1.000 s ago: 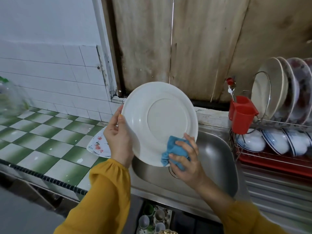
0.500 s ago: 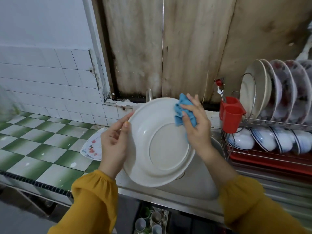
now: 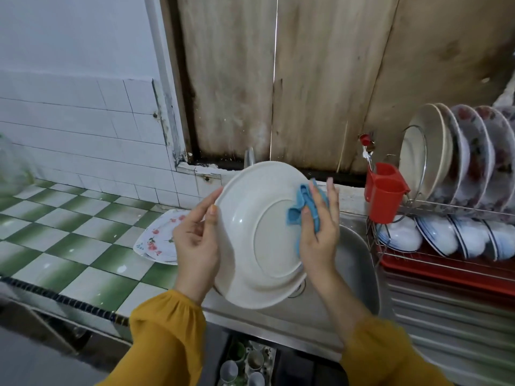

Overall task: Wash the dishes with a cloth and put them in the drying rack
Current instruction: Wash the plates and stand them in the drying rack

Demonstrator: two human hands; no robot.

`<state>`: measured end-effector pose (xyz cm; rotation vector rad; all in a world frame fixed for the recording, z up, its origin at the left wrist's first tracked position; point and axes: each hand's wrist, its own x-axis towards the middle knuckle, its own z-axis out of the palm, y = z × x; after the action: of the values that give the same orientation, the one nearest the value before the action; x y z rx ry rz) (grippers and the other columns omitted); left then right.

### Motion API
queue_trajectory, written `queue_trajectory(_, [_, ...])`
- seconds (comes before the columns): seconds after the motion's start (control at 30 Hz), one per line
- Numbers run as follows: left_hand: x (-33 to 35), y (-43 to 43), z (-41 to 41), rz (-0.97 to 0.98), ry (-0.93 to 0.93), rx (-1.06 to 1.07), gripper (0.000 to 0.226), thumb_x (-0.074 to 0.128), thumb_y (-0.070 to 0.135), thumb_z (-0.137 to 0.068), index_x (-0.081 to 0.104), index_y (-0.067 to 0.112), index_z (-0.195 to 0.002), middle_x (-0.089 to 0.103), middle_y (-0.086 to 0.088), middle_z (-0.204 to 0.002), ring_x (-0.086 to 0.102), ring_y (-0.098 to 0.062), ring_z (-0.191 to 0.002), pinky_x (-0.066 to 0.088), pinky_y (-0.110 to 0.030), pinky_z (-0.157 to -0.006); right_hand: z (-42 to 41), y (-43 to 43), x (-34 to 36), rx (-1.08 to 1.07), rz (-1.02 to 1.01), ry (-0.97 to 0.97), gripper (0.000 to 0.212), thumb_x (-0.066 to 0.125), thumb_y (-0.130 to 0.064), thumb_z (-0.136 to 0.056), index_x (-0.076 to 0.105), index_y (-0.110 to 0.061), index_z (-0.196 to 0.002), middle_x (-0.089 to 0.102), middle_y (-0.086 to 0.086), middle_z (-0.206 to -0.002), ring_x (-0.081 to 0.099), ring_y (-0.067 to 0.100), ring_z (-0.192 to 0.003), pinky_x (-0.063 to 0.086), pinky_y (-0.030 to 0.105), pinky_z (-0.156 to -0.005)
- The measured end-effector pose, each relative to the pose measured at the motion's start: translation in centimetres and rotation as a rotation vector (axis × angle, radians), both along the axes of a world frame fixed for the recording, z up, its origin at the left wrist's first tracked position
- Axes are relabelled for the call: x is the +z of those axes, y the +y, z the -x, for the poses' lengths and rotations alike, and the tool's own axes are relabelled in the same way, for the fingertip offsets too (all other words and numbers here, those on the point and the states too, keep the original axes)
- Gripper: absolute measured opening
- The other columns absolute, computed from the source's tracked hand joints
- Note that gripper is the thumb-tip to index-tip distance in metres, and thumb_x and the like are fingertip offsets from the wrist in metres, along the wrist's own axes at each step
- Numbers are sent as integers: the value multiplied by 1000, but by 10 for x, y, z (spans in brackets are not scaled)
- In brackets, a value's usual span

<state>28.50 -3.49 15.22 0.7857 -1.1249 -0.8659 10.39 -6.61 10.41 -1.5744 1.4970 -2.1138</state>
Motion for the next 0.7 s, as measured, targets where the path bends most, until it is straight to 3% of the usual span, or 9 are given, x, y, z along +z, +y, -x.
queue_trajectory(0.07, [3,2,10,14,-38,-4,28,47,9,-100,65,26,-112,73,18,-101,68,-8,-98,56,-26,-87,-18,1,18,11,69,157,39,46,-27,-97,53,-22,-135,27,5,-157,14,24,-149,12,43,-122])
queue_trajectory(0.13, [5,-2,12,27,-35,35,25,49,13,-101,66,27,-112,74,9,-104,68,-13,-101,56,-28,-88,-34,12,12,123,179,421,39,46,-26,-98,53,-16,-136,27,8,-156,18,31,-148,12,43,-120])
queue_trajectory(0.2, [9,-8,6,29,4,82,24,49,13,-101,67,25,-110,75,6,-101,69,-14,-97,57,-31,-86,-30,18,-10,262,240,712,39,44,-31,-101,50,-20,-139,25,4,-158,20,34,-147,15,48,-119])
queue_trajectory(0.27, [13,-11,-2,35,33,94,24,48,10,-101,67,23,-110,75,13,-93,70,-7,-88,57,-24,-78,-8,13,-26,279,227,846,42,43,-34,-102,44,-27,-143,21,0,-160,21,35,-147,21,59,-116])
queue_trajectory(0.33, [14,-12,-6,43,32,80,24,48,12,-101,66,22,-113,75,12,-100,70,-9,-92,57,-24,-80,11,0,-26,236,112,621,45,46,-31,-100,42,-25,-145,23,3,-160,19,34,-148,25,64,-112])
queue_trajectory(0.43, [4,-8,3,19,-6,17,23,52,21,-100,66,26,-116,73,-3,-112,69,-20,-101,57,-36,-87,12,-15,7,87,-17,93,43,44,-31,-97,47,-25,-140,22,5,-160,12,23,-150,20,57,-117])
queue_trajectory(0.5, [-2,-7,15,9,-38,0,23,53,25,-98,67,29,-116,71,-7,-115,68,-24,-105,56,-39,-90,-7,-15,28,13,-10,36,42,43,-29,-96,48,-23,-138,26,7,-159,13,24,-150,17,57,-118])
queue_trajectory(0.6, [1,-9,23,0,2,59,27,51,13,-100,70,30,-107,74,-9,-101,71,-17,-85,58,-31,-74,-30,7,23,135,130,398,44,46,-23,-97,48,-14,-140,29,13,-156,17,30,-148,14,54,-119])
queue_trajectory(0.7, [10,-12,13,5,47,109,25,50,10,-100,69,27,-105,76,7,-84,68,-7,-73,57,-24,-66,-9,16,-6,310,249,824,42,40,-31,-101,46,-19,-141,25,5,-159,20,34,-147,13,51,-119])
